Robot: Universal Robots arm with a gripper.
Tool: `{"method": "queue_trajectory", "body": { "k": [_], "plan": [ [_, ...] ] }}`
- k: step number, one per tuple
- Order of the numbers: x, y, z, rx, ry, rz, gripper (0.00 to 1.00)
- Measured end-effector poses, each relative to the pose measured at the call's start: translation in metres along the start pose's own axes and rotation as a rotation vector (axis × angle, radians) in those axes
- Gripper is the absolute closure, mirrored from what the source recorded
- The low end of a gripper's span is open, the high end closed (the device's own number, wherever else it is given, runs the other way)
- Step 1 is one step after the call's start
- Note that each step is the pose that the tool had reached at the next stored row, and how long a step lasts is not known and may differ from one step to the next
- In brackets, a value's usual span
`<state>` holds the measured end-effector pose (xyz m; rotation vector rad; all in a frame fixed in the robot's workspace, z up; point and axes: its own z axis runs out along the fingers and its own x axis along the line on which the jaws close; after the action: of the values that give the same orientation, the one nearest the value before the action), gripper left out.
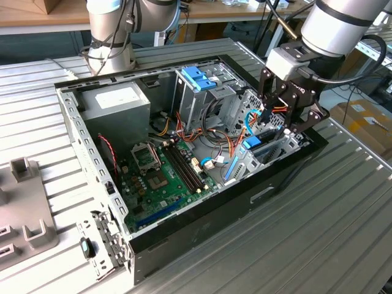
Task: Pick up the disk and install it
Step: 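Insert the first disk wire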
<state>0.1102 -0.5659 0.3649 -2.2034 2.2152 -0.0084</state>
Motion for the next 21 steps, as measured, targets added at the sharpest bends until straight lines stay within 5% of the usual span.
{"method": "queue_trajectory", "body": {
  "k": [21],
  "plan": [
    [-0.0012,-0.0001,-0.0052,0.0,0.0002,0.0,0.45]
  ]
}}
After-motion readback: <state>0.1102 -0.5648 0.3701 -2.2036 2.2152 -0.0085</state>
